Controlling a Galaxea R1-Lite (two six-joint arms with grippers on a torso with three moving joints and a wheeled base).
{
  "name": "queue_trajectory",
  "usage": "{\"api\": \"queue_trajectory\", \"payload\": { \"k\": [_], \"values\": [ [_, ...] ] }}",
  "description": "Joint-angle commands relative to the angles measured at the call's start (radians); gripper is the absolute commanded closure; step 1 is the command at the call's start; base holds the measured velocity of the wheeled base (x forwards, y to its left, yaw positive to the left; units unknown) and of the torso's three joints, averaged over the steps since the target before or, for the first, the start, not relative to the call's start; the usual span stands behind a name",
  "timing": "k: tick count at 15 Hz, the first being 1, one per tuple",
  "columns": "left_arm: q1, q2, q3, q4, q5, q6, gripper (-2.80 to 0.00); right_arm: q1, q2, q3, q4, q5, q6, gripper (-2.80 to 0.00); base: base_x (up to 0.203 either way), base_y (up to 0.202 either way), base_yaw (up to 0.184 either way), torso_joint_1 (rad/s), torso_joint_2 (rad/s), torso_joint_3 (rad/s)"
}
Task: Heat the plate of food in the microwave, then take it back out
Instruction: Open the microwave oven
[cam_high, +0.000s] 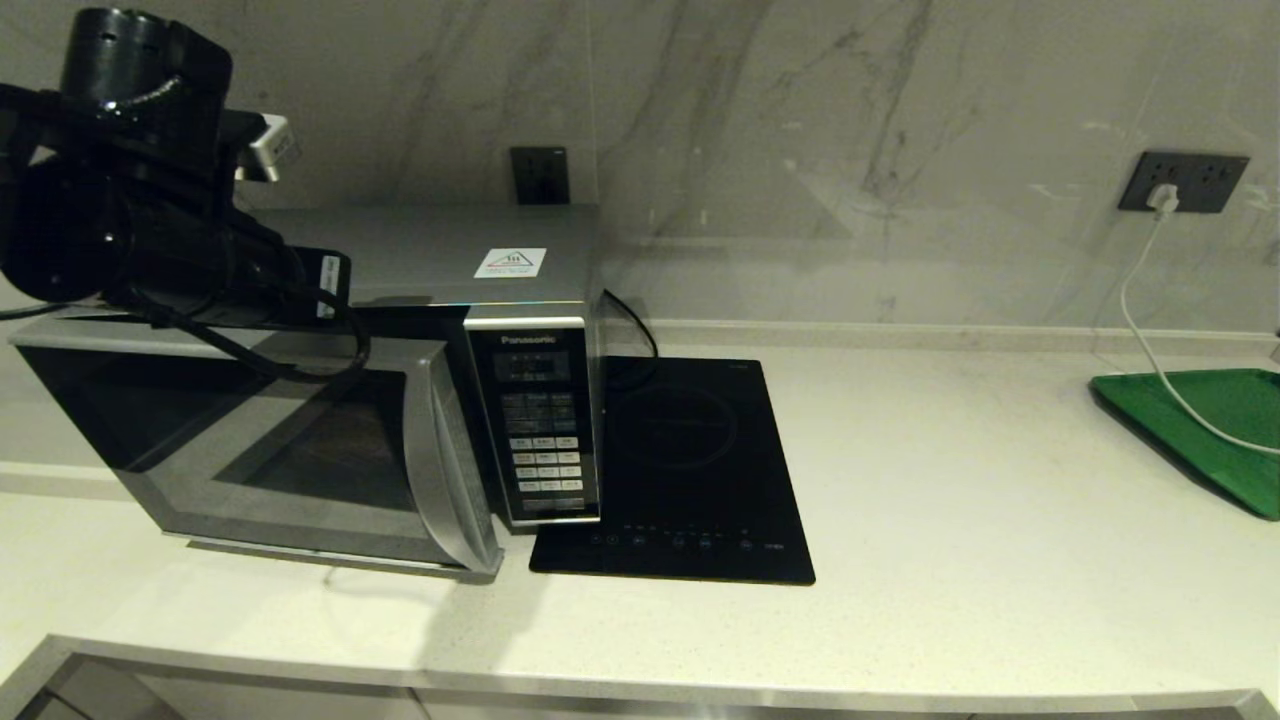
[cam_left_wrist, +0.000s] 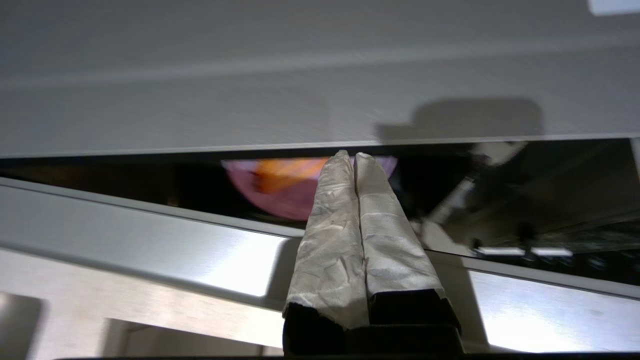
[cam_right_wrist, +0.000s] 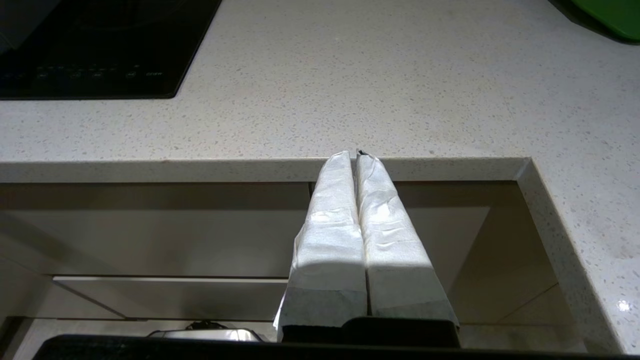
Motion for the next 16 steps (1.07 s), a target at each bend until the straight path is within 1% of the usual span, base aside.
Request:
{"api": "queue_trajectory", "payload": {
  "k": [1, 5, 8, 11, 14, 16],
  "values": [
    [-0.031, 0.02, 0.0, 0.038, -0.028, -0.029, 0.0, 0.0, 0.0, 0.0, 0.002, 0.0, 0.001, 0.0, 0.0, 0.0, 0.0, 0.0, 0.0, 0.0],
    [-0.039, 0.017, 0.03, 0.046, -0.027, -0.091, 0.0, 0.0, 0.0, 0.0, 0.002, 0.0, 0.001, 0.0, 0.0, 0.0, 0.0, 0.0, 0.0, 0.0],
    [-0.039, -0.017, 0.07, 0.047, -0.027, -0.1, 0.0, 0.0, 0.0, 0.0, 0.002, 0.0, 0.001, 0.0, 0.0, 0.0, 0.0, 0.0, 0.0, 0.0],
    [-0.036, -0.087, 0.148, 0.046, -0.024, -0.104, 0.0, 0.0, 0.0, 0.0, 0.002, 0.0, 0.001, 0.0, 0.0, 0.0, 0.0, 0.0, 0.0, 0.0],
    [-0.029, -0.203, 0.236, 0.047, -0.018, -0.103, 0.0, 0.0, 0.0, 0.0, 0.002, 0.0, 0.0, 0.0, 0.0, 0.0, 0.0, 0.0, 0.0, 0.0],
    [-0.012, -0.296, 0.275, 0.069, -0.014, -0.097, 0.0, 0.0, 0.0, 0.0, 0.002, 0.0, 0.001, 0.0, 0.0, 0.0, 0.0, 0.0, 0.0, 0.0]
  ]
}}
